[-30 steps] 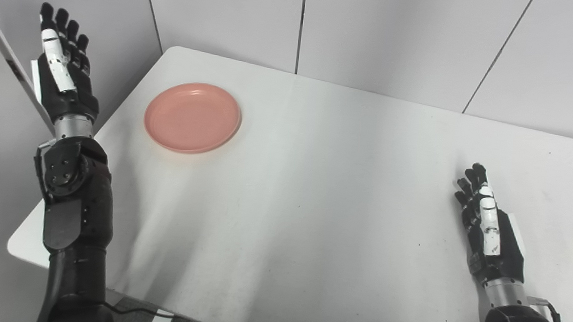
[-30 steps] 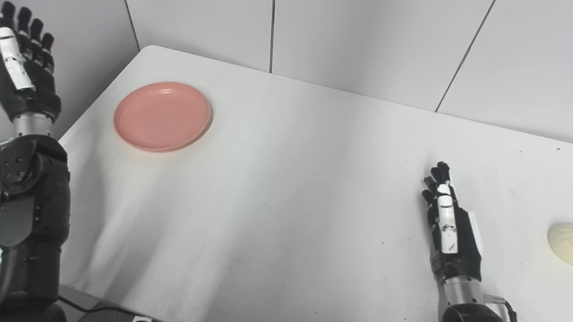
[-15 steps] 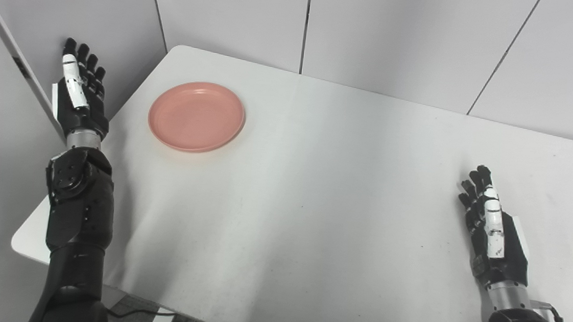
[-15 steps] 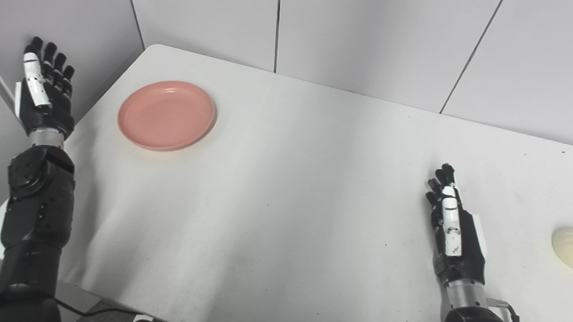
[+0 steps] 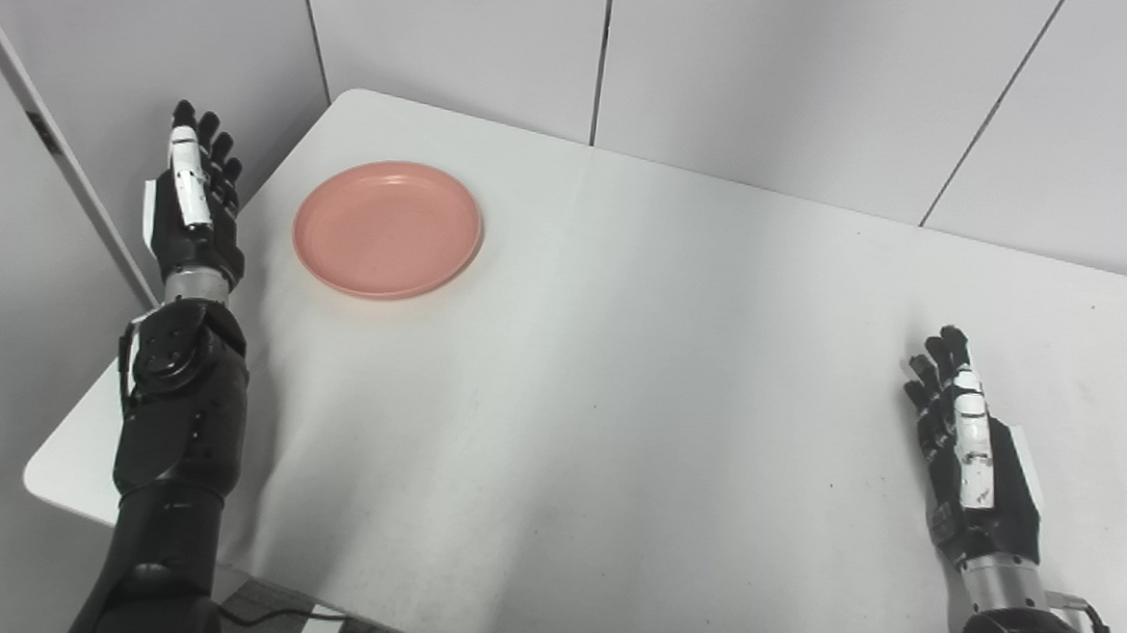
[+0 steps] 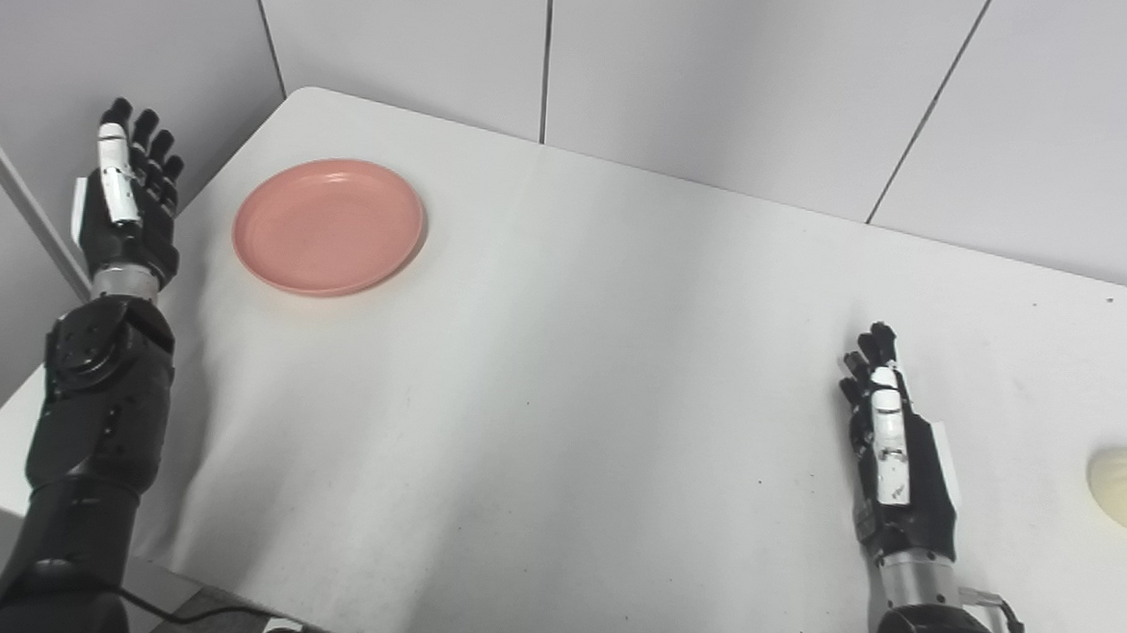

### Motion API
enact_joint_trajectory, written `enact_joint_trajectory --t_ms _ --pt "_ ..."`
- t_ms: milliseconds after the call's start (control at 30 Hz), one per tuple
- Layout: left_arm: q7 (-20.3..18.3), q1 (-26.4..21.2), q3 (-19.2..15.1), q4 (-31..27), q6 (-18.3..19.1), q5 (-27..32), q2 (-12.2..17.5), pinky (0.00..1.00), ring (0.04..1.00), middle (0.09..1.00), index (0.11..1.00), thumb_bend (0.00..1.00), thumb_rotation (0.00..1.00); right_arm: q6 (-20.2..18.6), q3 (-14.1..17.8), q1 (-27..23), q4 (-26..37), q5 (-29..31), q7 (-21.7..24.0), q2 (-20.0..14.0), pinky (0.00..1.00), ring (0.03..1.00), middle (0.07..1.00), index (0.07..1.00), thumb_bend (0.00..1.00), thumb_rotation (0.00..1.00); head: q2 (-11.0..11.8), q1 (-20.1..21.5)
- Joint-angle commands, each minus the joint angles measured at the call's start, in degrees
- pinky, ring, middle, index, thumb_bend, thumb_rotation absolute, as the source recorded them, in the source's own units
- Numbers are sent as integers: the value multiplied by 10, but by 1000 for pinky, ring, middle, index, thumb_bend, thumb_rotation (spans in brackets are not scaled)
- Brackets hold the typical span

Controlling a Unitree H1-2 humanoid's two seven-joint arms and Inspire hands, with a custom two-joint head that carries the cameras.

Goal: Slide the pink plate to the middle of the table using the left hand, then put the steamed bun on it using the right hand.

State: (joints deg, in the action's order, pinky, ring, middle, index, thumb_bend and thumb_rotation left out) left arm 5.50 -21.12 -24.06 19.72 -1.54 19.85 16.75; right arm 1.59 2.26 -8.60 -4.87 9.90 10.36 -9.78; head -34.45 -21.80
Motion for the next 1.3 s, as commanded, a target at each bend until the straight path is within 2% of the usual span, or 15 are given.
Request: enact_joint_trajectory --t_ms 0,233,900,1133,1267 --pt "-3 -17 4 -9 0 -5 9 1000 990 985 998 428 1000 -4 2 23 -9 2 -1 4 1000 1000 1000 1000 119 1000 -1 1" --pt "-9 -17 15 8 11 1 4 1000 984 983 998 415 1000 -5 2 22 -12 1 -1 4 1000 1000 1000 1000 120 1000 -3 2" --pt "-25 -20 8 64 1 4 4 1000 991 984 1000 406 1000 -2 3 23 -11 1 0 4 1000 1000 1000 1000 123 1000 -7 6" --pt "-33 -23 19 75 4 -2 1 1000 982 981 994 408 1000 3 2 21 -15 2 4 4 1000 1000 1000 1000 124 1000 -5 8" --pt "-49 -25 36 72 19 -1 -5 972 965 964 981 402 1000 1 0 22 -12 -4 1 4 1000 1000 1000 1000 130 1000 -4 9"
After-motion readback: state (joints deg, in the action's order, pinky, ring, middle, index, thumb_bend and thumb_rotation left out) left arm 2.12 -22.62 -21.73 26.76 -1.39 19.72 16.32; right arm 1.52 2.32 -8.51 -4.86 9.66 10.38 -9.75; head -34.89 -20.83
